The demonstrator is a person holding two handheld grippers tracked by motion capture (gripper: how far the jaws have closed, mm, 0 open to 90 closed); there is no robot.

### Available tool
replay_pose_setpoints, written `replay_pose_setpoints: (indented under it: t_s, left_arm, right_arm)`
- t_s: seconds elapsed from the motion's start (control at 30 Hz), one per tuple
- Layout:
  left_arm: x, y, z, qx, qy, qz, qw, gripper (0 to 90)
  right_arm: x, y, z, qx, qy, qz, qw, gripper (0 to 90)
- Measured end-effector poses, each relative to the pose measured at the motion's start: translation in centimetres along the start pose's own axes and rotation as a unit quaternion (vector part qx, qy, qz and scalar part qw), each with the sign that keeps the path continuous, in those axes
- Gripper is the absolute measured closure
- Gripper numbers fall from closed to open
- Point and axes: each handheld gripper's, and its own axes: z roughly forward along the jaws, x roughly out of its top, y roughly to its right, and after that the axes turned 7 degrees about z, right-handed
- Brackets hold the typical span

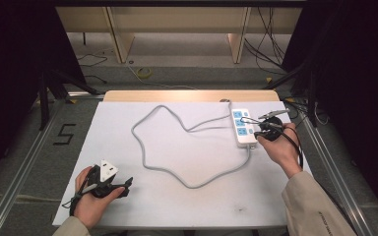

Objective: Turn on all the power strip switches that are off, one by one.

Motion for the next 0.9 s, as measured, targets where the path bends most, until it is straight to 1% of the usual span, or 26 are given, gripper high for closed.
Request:
replay_pose_setpoints:
  t_s: [0.27,0.37,0.63,0.9]
  left_arm:
    - [0.0,0.0,0.1,-0.001,0.001,-0.004,1.0,16.8]
    - [0.0,0.0,0.0,0.001,0.001,0.0,1.0,16.8]
    - [0.0,0.0,-0.1,0.003,0.002,0.0,1.0,16.7]
    - [0.0,0.0,0.0,0.001,0.0,0.001,1.0,16.7]
  right_arm:
    - [0.9,0.4,0.5,-0.004,0.0,0.003,1.0,90.0]
    - [1.2,0.6,0.7,-0.004,-0.001,0.006,1.0,90.0]
    - [2.2,0.8,1.1,-0.01,-0.004,0.01,0.9999,90.0]
    - [2.9,1.0,1.9,-0.01,-0.009,0.014,0.9998,90.0]
